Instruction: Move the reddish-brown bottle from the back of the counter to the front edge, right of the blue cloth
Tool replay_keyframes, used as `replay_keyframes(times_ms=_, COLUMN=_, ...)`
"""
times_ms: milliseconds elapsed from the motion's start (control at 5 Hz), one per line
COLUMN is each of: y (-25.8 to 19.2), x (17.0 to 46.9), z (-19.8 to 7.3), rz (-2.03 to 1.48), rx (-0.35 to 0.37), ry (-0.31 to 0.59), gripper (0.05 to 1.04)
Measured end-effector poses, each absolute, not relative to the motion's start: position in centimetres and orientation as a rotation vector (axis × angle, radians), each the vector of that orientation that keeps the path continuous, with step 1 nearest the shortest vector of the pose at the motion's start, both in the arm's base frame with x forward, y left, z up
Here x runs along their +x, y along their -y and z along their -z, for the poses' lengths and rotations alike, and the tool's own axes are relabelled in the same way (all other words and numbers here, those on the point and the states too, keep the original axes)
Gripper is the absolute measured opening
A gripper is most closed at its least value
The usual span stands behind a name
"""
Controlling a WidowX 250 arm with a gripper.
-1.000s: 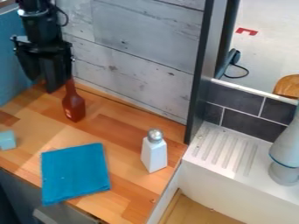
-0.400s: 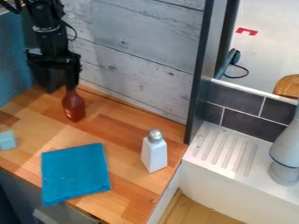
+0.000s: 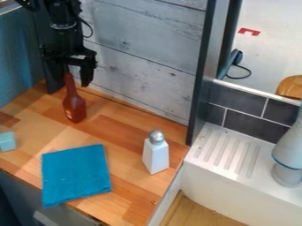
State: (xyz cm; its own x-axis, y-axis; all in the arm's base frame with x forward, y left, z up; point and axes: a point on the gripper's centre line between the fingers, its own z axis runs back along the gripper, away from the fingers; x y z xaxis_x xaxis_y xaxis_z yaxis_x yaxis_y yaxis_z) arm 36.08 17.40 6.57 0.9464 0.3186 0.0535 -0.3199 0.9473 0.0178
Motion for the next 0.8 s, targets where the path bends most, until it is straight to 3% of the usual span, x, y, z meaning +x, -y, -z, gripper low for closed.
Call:
replay_keyframes(times_ms=200, y=-17.3, x=36.2, z=-6.6, rz=-0.328, rx=0.027, ry=0.053, gripper=1.008)
replay_keyframes(times_ms=400, y=-16.2, x=36.9, z=-6.6, rz=-0.301, rx=0.038, ry=0.062, gripper=0.948)
replay_keyframes(times_ms=800, y=-16.3, x=37.0, z=-6.6, rz=-0.308, rx=0.079, ry=0.059, gripper=0.476)
